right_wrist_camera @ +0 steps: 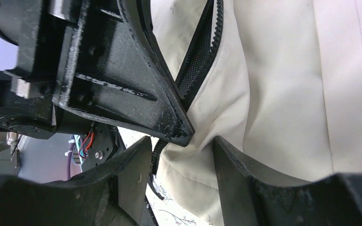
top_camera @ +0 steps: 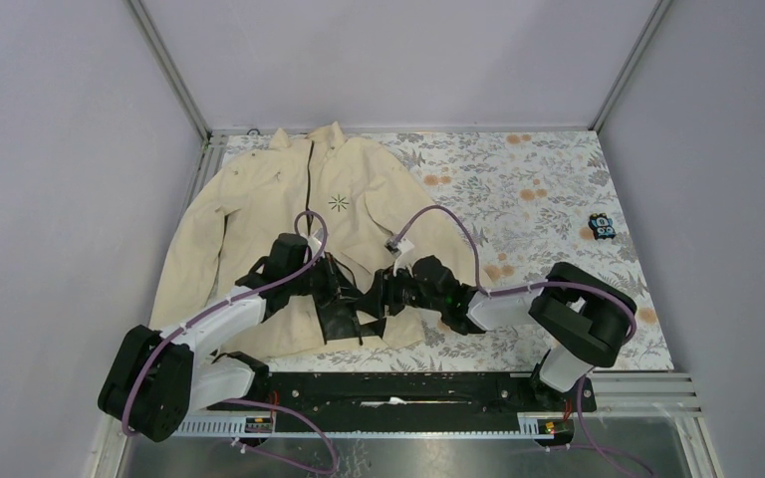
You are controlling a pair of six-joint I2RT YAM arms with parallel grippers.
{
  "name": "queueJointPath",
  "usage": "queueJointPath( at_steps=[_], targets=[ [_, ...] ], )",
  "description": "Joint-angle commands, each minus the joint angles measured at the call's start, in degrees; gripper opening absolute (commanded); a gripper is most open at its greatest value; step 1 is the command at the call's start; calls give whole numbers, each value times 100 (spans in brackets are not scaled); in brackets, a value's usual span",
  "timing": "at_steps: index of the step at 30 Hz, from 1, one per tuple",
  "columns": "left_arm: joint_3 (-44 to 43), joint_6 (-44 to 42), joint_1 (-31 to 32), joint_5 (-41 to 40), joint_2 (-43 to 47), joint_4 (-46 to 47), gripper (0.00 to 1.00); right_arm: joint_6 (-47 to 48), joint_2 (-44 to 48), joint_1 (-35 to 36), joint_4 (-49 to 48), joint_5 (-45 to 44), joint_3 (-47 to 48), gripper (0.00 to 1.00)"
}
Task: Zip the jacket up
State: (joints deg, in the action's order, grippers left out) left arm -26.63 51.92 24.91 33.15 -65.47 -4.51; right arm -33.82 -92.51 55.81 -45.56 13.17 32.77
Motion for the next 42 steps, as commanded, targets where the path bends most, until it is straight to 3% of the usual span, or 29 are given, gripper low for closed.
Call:
queueJointPath(
  at_steps=[1,9,18,22,28,33,35,39,42],
  targets=[
    [-176,-23,32,96,-10,394,0,-366,-306,-5,-684,244,26,57],
    [-42,273,32,297,83,749,0,-260,-149,0,-709,-9,-233,66],
    [-96,336,32,343,23,827,0,-379,-279,0,-1075,96,-267,55],
    [-150,212,30,180,30,588,0,-397,-120,-2,-1143,-31,-458,71],
    [-340,27,32,-80,9,177,0,-295,328,-5,-1061,-351,-806,75],
    [-521,-111,32,-164,-39,-146,0,-150,800,6,-974,-538,-1098,84],
    [-531,-84,32,-167,-8,-149,0,-124,769,9,-958,-365,-1014,79],
    [-568,2,32,-153,21,-155,0,-305,413,13,-1213,-166,-845,53],
    [-566,106,32,-122,11,-146,0,-338,295,17,-1302,-81,-736,51]
  ],
)
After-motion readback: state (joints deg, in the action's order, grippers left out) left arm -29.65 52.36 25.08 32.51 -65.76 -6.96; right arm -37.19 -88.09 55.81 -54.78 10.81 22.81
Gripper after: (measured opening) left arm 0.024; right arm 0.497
